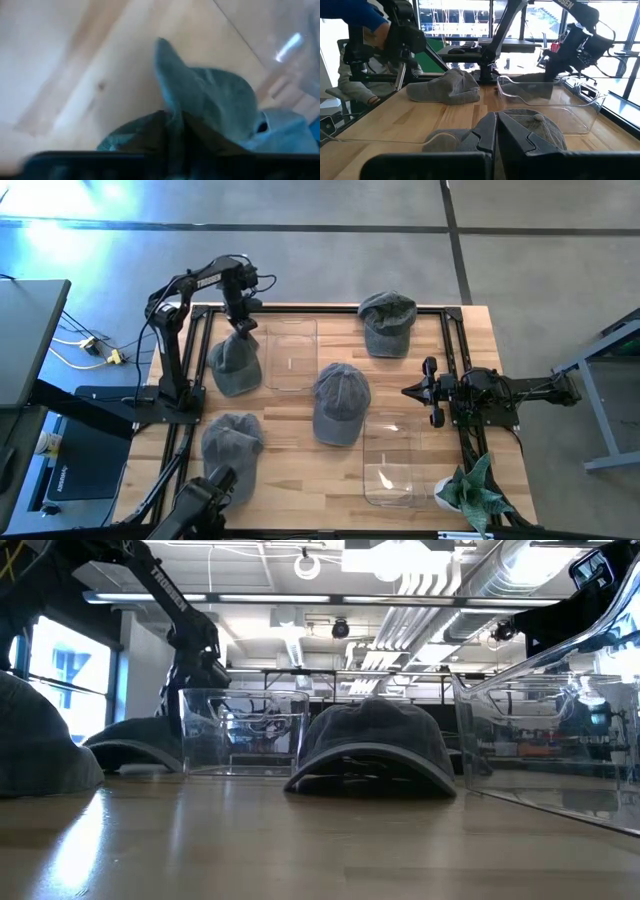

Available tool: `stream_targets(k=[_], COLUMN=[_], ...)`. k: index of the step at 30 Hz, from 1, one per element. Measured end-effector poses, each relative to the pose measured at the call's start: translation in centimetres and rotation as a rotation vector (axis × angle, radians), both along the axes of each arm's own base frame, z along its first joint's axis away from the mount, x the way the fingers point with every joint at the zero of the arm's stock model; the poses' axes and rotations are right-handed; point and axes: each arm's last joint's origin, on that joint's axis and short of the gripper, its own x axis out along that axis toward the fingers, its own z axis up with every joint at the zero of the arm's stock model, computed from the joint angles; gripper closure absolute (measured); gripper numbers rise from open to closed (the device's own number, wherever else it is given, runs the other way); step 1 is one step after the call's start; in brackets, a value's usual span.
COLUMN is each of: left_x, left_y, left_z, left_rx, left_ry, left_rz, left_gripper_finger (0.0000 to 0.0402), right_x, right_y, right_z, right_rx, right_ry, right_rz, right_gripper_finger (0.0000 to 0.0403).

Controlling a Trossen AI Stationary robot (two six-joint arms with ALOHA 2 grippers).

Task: Pick & Place hat
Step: Put the left dark gray cap into the bottom transparent bin

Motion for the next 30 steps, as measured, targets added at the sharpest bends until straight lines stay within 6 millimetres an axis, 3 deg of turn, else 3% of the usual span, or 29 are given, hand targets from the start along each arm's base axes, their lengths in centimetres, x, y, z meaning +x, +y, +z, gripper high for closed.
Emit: stream_targets(k=[2, 4, 10, 23, 27, 30], left_x=[-0.3, -0.4, -0.3, 2.0, 2.6, 3.4], left_y=[-0.5, -1.0, -2.8, -9.3, -11.8, -13.9], left_z=[1.1, 2.6, 9.2, 23.9, 27.5, 29.7], left_rx=[-0.019, -0.016, 0.151, 0.465, 0.535, 0.579], left_ry=[0.018, 0.028, 0.015, -0.411, -0.542, -0.664], left_rz=[0.022, 0.052, 0.128, 0.162, 0.134, 0.095], left_gripper_finger=[0.0388, 0.0380, 0.0395, 0.0390, 0.0390, 0.0390], right_x=[0.0, 0.0, 0.0, 0.0, -0.1, -0.9], right_y=[0.0, 0.0, 0.0, 0.0, -0.1, -0.3], right_z=[0.0, 0.0, 0.0, 0.1, 1.5, 3.8], right_rx=[0.000, 0.000, 0.000, -0.213, -0.159, -0.031], right_ry=[0.000, 0.000, 0.000, -0.016, -0.156, -0.406], right_rz=[0.000, 0.000, 0.000, -0.012, -0.038, -0.089], right_gripper_finger=[0.0391, 0.0391, 0.0391, 0.0391, 0.0391, 0.0392])
